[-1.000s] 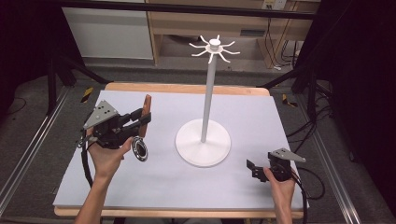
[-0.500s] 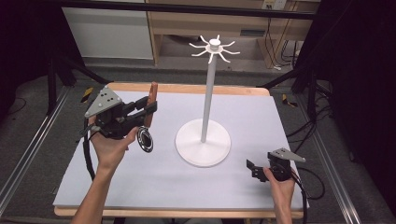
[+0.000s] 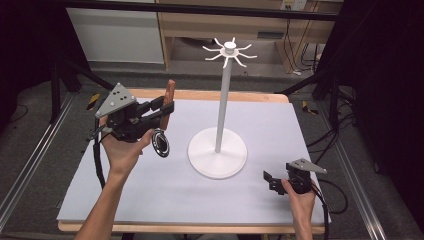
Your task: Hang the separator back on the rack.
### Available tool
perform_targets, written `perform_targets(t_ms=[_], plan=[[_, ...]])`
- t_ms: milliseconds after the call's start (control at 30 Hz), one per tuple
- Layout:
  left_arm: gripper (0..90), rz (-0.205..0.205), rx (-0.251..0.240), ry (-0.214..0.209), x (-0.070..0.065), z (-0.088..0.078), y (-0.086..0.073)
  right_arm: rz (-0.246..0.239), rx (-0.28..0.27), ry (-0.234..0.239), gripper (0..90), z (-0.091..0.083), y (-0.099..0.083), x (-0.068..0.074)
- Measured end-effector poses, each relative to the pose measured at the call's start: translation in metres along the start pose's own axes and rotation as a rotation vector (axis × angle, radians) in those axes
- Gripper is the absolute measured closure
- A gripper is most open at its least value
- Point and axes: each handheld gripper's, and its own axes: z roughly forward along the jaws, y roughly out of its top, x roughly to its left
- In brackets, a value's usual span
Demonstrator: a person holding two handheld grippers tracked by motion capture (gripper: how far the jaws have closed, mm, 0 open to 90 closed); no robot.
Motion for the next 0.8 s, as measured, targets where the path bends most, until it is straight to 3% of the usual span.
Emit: perform_targets(t_ms=[233, 800], plan=[[67.7, 0.019, -0.011, -0.004, -0.004, 0.001, 0.010, -0.004, -0.002, 0.000, 4.9, 0.000, 0.000, 0.000], [67.7, 0.023, -0.037, -0.039, -0.011, 0.007, 0.031, 0.003, -0.006, 0.007, 4.9, 0.000, 0.000, 0.000]])
